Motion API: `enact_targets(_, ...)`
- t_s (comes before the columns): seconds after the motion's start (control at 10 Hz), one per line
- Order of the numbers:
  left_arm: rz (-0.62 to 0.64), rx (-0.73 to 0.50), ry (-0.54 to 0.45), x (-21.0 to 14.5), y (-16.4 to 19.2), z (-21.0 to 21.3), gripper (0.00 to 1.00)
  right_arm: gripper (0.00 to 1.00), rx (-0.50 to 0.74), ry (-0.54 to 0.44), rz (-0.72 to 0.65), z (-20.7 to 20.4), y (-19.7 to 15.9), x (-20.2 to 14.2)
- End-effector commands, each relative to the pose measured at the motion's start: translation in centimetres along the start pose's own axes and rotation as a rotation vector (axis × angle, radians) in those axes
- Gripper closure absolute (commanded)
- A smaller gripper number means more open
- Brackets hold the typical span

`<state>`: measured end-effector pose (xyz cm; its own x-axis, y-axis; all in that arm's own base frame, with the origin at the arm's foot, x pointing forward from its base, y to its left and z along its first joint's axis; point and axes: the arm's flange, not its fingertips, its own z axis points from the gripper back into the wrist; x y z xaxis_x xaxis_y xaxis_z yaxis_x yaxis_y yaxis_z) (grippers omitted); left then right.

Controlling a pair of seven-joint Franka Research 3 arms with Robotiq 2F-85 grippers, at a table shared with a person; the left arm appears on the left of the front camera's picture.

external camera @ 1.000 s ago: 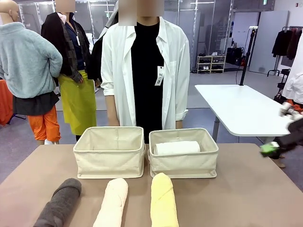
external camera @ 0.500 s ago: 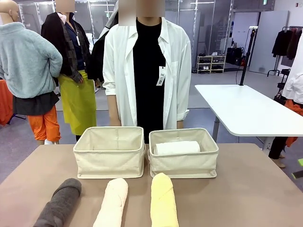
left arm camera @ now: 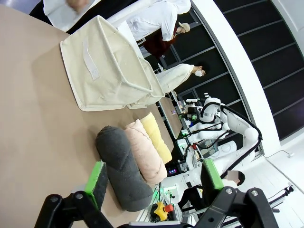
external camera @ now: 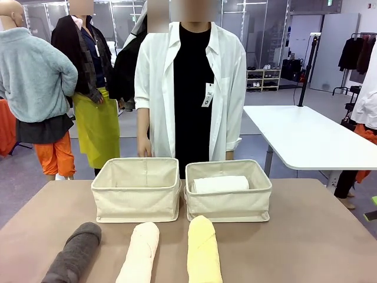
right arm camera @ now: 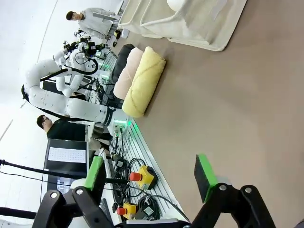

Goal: Divide the towels into two baskets.
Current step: Pick up one hotel-folded towel from the bottom of the table and place it in the Fabric basket indicated by the person.

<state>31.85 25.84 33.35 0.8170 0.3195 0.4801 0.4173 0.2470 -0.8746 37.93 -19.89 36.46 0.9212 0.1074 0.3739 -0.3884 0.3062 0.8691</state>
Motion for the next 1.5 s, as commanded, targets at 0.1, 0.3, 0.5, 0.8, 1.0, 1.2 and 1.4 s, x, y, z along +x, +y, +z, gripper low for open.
enact_targets(0.1,0.000,0.003,0.002,-0.2,-0.1,0.3,0.00,0.06,-0.012,-0.007,0.001,-0.4,0.3,-0.5)
enact_targets(0.3,0.000,0.003,0.002,-0.2,-0.1,0.3,0.00,0.06,-0.012,-0.007,0.001,-0.4,0.3,-0.5)
enact_targets(0.5,0.000,0.003,0.002,-0.2,-0.1,0.3,0.00,0.06,-0.012,-0.007,0.001,-0.4,0.3,-0.5)
enact_targets(0.8,0.000,0.003,0.002,-0.2,-0.1,0.3,0.00,0.06,-0.012,-0.007,0.001,-0.4,0.3,-0.5)
enact_targets(1.0,-0.013,0.002,0.127,0.6,-1.5,-2.6,0.00,0.06,-0.012,-0.007,0.001,-0.4,0.3,-0.5)
enact_targets(1.2,-0.015,0.044,0.295,1.5,-3.8,-7.7,0.00,0.06,-0.012,-0.007,0.001,-0.4,0.3,-0.5)
enact_targets(1.4,-0.035,0.103,0.441,2.1,-6.4,-12.8,0.00,0.06,-0.012,-0.007,0.001,-0.4,0.3,-0.5)
